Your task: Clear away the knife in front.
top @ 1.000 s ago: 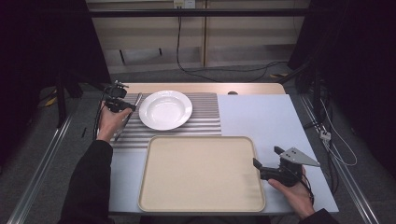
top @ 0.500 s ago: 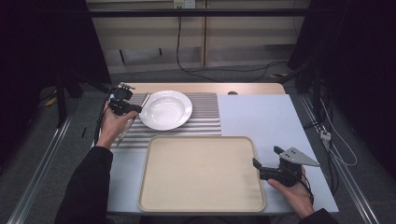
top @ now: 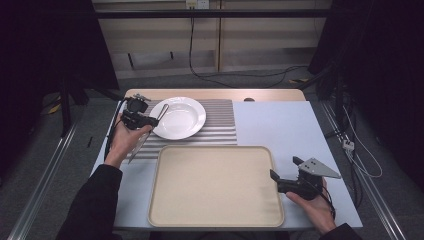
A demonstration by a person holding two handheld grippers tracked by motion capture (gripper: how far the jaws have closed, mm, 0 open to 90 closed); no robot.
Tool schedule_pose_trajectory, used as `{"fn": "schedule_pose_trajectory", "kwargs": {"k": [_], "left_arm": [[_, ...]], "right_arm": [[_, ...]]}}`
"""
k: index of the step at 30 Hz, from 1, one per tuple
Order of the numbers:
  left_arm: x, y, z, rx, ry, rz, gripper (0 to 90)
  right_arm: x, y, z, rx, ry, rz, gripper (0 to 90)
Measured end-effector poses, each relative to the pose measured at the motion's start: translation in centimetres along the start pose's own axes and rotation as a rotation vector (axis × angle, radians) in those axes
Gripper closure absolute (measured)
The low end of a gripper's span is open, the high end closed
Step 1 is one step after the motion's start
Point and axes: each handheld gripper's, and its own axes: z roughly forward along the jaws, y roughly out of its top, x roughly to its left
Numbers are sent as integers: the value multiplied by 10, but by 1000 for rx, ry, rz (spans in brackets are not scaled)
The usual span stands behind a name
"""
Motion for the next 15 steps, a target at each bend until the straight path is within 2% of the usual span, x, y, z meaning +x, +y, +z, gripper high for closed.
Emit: {"fn": "schedule_pose_trajectory", "kwargs": {"k": [4,5,7,10,15], "left_arm": [[-11,-1,-1,-7,-2,7,798],[-12,-1,-2,6,-8,27,798],[-19,-2,-3,7,-22,34,798],[-28,-1,-6,18,-30,64,798],[-46,-1,-12,16,-45,87,798]], "right_arm": [[0,0,0,0,-1,0,67],[0,0,0,0,0,0,67],[0,0,0,0,-5,-4,67],[0,0,0,1,-4,-2,67],[0,0,0,1,-2,-3,67]]}}
